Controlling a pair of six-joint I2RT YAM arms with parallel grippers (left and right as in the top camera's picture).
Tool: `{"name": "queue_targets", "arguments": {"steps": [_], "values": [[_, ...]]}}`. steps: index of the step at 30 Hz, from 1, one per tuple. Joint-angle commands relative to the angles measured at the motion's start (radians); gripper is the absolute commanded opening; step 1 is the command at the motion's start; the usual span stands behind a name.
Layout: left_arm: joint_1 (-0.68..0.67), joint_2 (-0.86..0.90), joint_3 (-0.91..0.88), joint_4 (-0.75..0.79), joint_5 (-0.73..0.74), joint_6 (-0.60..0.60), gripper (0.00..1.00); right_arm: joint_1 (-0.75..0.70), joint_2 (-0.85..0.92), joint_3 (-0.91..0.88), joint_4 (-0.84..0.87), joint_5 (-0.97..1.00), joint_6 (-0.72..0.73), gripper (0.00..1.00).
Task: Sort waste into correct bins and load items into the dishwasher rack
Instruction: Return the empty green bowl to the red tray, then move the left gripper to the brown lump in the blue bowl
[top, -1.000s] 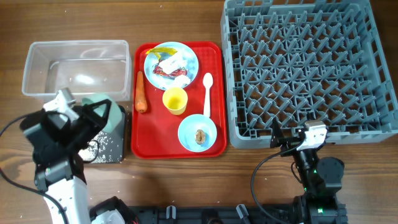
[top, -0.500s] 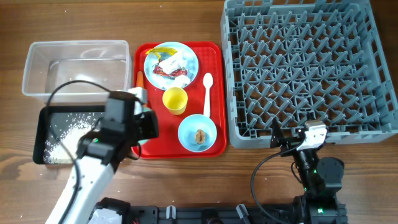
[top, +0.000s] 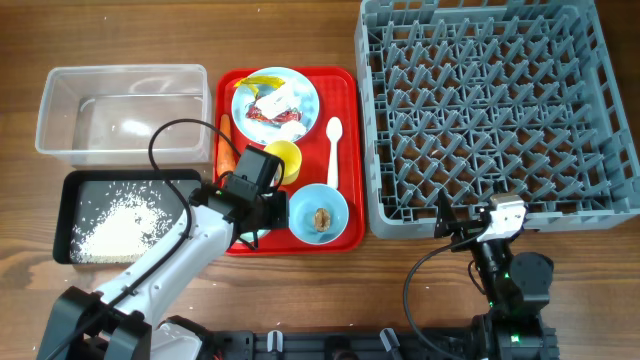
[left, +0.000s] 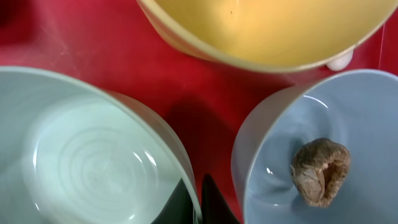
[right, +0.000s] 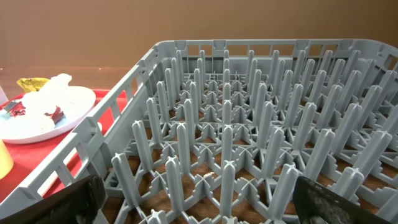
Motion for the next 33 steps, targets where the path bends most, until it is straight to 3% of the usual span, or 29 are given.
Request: {"name": "queue_targets", "arguments": {"steps": [1, 8, 10, 19, 20, 23, 25, 28, 29, 33], "values": [[-0.003, 0.017, 0.011, 0.003, -0.04, 0.002, 0.09, -0.003, -0.003, -0.001, 0.006, 0.006, -0.005, 1.0], [-0.003, 0.017, 0.011, 0.003, -0.049, 0.002, 0.16, -0.003, -0.003, -0.001, 0.006, 0.006, -0.005, 1.0], [-0.003, 0.017, 0.011, 0.003, -0.051, 0.021, 0.23, -0.003, -0.003, -0.001, 0.006, 0.006, -0.005, 1.0], [-0.003, -0.109, 0.124, -0.089, -0.122, 0.029, 0.24, -0.003, -0.003, -0.001, 0.006, 0.006, -0.005, 1.0], [-0.003, -0.121, 0.148, -0.11, -0.126, 0.058, 0.28, -0.003, -0.003, -0.001, 0.006, 0.006, -0.005, 1.0], [-0.003, -0.137, 0.203, -0.157, -0.068, 0.198, 0.54, -0.003, -0.003, -0.001, 0.006, 0.006, -0.005, 1.0], [-0.003, -0.137, 0.21, -0.145, 0.034, 0.262, 0.67, -0.003, -0.003, -0.001, 0.006, 0.006, -0.005, 1.0], [-0.003, -0.137, 0.209, -0.133, 0.232, 0.379, 0.95, -0.003, -0.003, -0.001, 0.006, 0.006, -0.005, 1.0], [-0.003, -0.137, 0.209, -0.132, 0.268, 0.396, 1.0, -0.003, -0.003, -0.001, 0.006, 0.006, -0.005, 1.0], [-0.003, -0.137, 0.209, -0.105, 0.277, 0.39, 1.0, -0.003, -0.003, -0.001, 0.006, 0.006, -0.005, 1.0]]}}
